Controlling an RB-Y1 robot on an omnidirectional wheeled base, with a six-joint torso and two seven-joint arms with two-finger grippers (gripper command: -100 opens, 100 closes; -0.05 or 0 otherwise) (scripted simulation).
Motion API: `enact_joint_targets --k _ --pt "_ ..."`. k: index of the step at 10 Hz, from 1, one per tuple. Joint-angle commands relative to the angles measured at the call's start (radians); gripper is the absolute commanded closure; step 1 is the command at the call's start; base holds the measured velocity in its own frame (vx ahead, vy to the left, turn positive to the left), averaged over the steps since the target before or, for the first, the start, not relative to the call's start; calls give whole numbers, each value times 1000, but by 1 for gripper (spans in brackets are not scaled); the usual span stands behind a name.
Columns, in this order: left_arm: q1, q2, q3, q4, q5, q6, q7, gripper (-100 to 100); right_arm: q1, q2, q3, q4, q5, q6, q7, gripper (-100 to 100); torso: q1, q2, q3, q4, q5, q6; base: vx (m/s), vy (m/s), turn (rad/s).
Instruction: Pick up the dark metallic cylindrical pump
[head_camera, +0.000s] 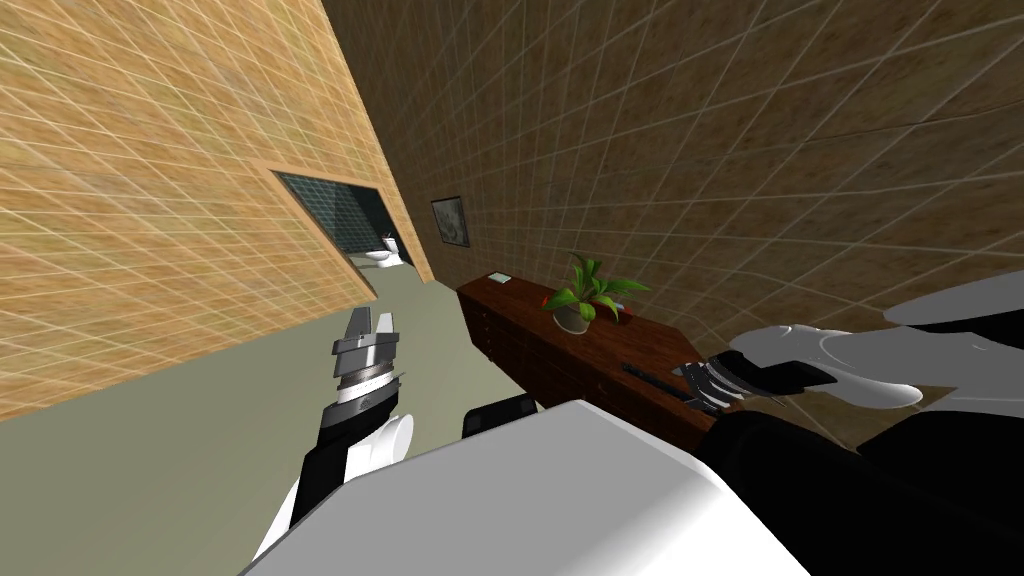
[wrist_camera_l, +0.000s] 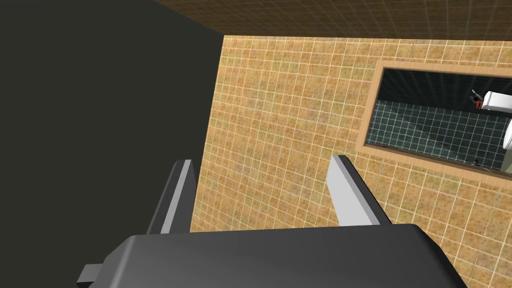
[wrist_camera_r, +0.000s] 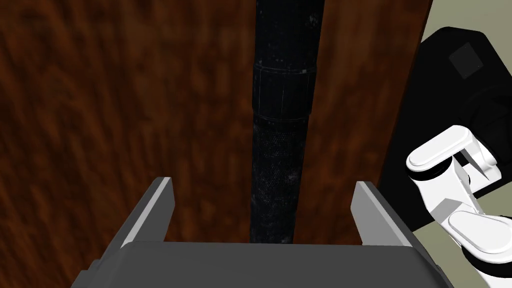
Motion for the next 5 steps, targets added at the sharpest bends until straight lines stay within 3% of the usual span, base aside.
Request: enact_joint_targets --k 1,2,3,5 --pt "0 0 0 0 0 0 0 0 0 0 0 0 0 0 0 -100 0 0 0 0 0 0 4 -13 -6" --pt "0 0 0 0 0 0 0 0 1 1 -2 1 4 -2 -4 0 3 3 2 1 1 0 4 -5 3" --pt "0 0 0 0 0 0 0 0 2 31 2 4 15 12 1 -100 4 4 2 1 1 0 13 -8 80" --pt "0 0 0 0 0 0 0 0 3 71 6 8 30 30 9 -100 4 3 2 1 1 0 26 -13 80"
